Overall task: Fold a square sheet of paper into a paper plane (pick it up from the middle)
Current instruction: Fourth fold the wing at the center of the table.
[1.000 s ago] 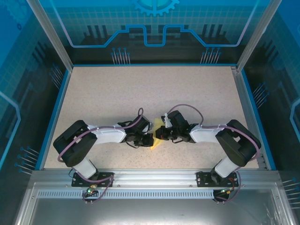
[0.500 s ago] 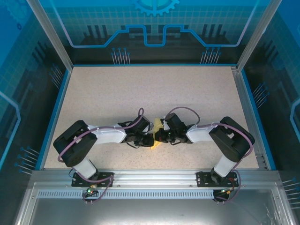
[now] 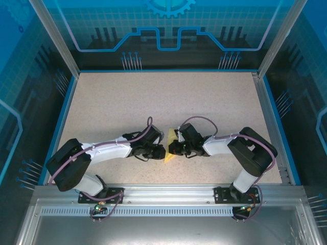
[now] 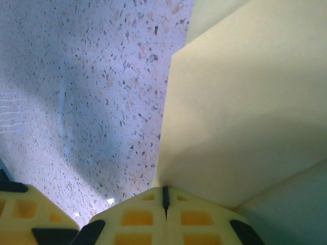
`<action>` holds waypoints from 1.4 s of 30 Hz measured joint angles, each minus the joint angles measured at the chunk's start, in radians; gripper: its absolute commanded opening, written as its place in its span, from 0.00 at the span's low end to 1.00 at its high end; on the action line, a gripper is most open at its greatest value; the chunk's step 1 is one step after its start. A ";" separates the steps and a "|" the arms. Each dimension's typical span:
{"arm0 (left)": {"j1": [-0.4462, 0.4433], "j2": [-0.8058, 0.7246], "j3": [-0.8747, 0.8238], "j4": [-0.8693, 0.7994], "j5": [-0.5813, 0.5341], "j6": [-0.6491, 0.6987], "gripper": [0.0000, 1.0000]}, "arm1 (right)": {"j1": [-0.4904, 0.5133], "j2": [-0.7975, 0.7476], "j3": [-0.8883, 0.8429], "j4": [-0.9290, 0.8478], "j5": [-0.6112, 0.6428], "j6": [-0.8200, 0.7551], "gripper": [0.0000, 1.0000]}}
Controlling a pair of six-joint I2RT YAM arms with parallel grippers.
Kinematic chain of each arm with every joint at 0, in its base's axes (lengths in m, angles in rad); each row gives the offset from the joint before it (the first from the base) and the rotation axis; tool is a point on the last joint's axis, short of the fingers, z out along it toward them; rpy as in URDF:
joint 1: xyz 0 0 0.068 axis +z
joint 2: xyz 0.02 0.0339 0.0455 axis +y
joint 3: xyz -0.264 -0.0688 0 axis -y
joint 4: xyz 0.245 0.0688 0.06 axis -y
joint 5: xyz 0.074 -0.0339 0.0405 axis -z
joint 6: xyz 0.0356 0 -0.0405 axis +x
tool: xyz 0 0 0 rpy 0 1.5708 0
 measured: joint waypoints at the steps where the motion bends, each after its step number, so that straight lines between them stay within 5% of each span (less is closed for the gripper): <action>1: 0.000 0.002 0.000 0.004 0.003 0.000 0.14 | 0.000 0.002 0.000 0.005 -0.001 0.000 0.00; 17: -0.015 0.127 -0.002 0.118 0.037 -0.008 0.07 | -0.005 0.008 -0.013 0.045 -0.019 0.000 0.00; 42: -0.073 0.086 -0.111 0.290 0.021 -0.106 0.07 | -0.020 0.007 -0.017 0.037 -0.035 -0.023 0.00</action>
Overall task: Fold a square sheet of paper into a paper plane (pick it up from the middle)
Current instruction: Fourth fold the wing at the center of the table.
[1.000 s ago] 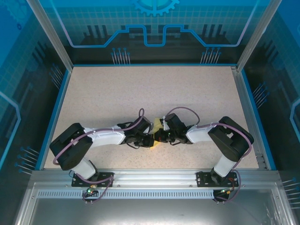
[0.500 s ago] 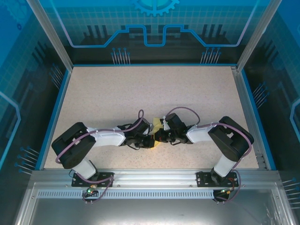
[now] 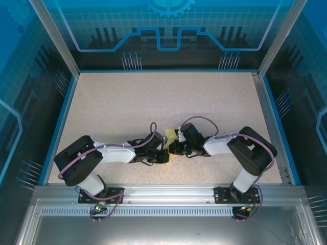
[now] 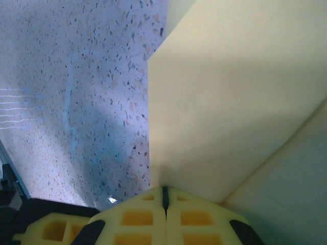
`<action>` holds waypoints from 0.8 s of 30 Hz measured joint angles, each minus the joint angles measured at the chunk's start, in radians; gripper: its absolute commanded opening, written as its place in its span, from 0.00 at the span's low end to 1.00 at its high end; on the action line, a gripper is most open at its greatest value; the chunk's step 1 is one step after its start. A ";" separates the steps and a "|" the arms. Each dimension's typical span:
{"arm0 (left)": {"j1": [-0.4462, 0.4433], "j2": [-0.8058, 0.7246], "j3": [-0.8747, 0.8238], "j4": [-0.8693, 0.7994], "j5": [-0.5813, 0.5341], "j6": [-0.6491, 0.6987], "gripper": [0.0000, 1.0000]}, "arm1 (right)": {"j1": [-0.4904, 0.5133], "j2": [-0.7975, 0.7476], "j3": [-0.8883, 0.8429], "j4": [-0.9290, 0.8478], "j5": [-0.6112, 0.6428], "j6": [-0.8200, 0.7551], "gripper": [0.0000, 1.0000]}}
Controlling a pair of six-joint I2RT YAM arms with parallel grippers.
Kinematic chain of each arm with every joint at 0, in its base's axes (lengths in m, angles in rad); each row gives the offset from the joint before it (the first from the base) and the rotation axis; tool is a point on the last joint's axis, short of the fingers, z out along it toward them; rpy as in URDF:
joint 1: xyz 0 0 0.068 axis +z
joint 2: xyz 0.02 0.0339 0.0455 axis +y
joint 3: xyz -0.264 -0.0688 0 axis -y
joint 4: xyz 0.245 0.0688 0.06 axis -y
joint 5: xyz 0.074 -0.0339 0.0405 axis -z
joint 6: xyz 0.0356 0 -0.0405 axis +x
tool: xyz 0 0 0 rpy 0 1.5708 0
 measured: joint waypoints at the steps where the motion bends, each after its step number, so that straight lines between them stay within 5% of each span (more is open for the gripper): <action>1: -0.012 -0.005 0.000 -0.010 -0.008 0.000 0.07 | 0.000 0.000 0.000 0.000 0.000 0.000 0.00; 24: -0.100 -0.058 -0.019 -0.084 -0.073 -0.044 0.07 | -0.002 -0.003 -0.003 -0.005 -0.010 -0.003 0.00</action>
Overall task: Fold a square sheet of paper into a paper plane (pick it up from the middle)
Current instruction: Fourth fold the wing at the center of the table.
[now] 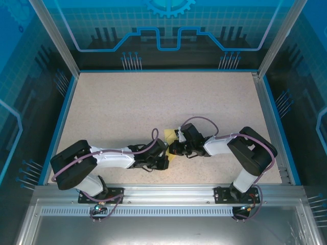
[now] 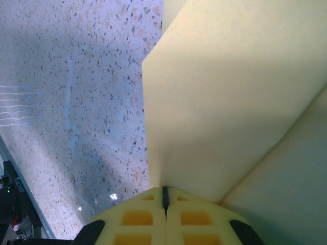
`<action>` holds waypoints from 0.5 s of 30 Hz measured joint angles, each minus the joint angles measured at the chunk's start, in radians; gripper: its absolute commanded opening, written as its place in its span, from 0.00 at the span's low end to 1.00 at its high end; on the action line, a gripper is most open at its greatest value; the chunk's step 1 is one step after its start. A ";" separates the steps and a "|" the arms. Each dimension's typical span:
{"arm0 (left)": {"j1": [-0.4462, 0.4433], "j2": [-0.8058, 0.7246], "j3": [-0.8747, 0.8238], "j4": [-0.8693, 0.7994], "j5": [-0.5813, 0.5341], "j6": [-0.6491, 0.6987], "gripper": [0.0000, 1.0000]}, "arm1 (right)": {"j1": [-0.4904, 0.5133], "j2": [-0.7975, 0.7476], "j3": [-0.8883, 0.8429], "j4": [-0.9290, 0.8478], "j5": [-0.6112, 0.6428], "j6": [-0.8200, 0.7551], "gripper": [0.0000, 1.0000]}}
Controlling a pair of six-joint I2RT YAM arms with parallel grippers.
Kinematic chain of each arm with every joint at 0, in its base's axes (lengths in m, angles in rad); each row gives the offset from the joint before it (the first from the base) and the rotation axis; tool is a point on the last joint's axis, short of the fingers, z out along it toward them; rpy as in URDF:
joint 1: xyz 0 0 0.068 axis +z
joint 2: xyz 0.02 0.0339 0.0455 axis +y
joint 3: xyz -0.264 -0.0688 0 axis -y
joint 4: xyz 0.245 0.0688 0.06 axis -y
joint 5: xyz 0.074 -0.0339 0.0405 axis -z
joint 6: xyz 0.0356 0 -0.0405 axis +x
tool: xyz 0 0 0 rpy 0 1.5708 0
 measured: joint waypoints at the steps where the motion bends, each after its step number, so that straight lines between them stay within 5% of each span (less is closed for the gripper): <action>1: -0.001 -0.003 0.000 -0.007 0.002 0.000 0.07 | 0.000 0.000 0.000 0.000 0.000 0.000 0.00; 15: 0.081 -0.125 0.052 -0.120 0.030 0.032 0.10 | -0.001 -0.002 -0.008 0.016 -0.004 0.001 0.00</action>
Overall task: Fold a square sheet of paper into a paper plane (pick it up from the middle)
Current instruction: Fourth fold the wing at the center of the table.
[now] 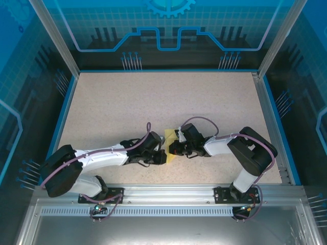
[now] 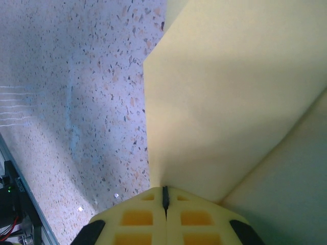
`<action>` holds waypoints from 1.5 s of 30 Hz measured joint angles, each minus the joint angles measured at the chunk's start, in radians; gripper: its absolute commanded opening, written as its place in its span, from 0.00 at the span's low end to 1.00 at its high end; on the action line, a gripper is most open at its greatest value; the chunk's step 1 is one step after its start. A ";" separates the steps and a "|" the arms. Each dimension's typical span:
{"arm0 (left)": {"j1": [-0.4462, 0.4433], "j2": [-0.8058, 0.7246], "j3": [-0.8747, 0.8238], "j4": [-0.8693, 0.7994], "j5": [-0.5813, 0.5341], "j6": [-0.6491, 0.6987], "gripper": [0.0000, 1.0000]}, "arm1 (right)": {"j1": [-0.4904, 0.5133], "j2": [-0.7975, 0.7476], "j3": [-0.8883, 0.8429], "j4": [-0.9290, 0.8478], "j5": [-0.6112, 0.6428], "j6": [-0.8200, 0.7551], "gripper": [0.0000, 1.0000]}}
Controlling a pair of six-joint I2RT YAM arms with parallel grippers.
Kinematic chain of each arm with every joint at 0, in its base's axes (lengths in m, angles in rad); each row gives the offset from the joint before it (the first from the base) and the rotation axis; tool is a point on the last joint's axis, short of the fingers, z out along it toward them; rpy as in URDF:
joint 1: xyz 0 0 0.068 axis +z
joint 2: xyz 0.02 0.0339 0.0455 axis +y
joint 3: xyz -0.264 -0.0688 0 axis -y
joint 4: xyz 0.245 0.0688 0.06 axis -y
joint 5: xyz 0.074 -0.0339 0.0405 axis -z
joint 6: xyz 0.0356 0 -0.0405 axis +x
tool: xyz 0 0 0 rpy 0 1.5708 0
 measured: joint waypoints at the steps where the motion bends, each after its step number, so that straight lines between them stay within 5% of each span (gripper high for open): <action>1: 0.006 0.005 0.003 0.013 0.000 0.003 0.09 | -0.002 0.000 -0.001 0.001 -0.002 0.000 0.00; 15: 0.009 0.207 0.010 0.156 0.031 0.022 0.08 | -0.046 -0.006 -0.041 0.063 -0.056 0.048 0.00; 45: 0.010 0.199 -0.007 0.174 0.011 0.098 0.01 | -0.109 0.132 0.196 -0.116 -0.060 -0.043 0.00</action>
